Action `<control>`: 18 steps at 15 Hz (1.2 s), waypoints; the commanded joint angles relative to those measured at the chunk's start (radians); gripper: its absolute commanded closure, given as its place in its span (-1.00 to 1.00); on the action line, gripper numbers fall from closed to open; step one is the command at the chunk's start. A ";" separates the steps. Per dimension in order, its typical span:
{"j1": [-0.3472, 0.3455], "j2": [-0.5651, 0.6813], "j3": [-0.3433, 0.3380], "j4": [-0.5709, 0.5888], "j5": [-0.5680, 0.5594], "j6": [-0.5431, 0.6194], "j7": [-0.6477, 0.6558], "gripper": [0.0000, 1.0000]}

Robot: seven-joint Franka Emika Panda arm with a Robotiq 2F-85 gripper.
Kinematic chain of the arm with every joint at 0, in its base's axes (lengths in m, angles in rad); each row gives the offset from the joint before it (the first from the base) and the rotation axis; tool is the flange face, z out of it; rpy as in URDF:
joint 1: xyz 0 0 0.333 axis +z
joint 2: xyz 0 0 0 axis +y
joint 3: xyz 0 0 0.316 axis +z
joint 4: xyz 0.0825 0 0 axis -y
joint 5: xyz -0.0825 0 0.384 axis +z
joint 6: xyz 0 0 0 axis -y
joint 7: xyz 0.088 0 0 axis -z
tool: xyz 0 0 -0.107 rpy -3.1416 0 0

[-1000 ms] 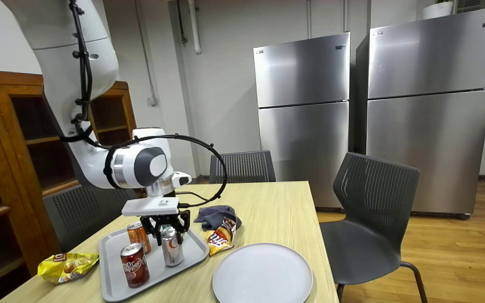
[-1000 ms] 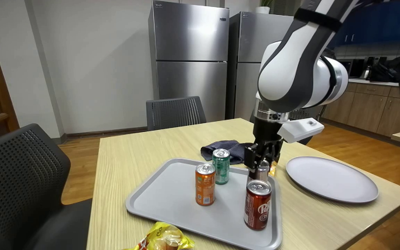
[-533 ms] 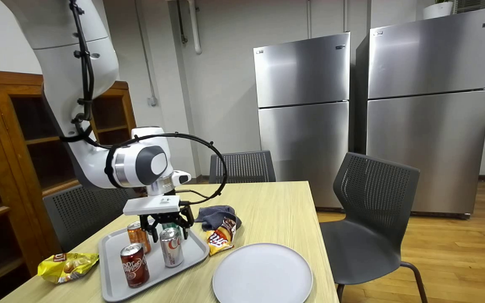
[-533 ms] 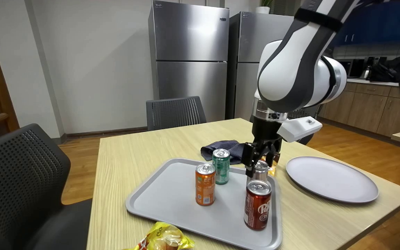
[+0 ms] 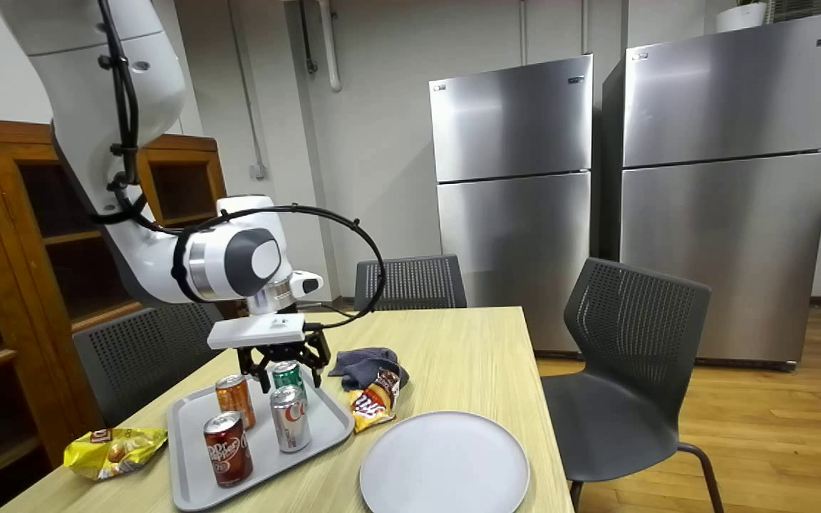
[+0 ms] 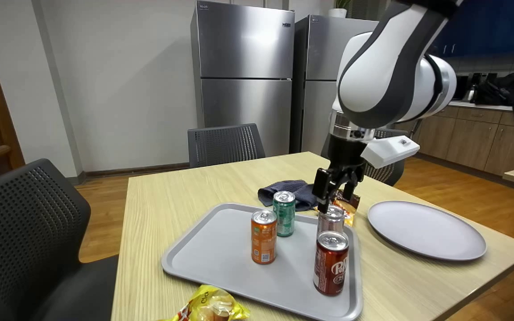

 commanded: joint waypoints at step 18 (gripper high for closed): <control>-0.075 -0.566 -0.063 -0.272 -0.041 -0.219 0.040 -1.00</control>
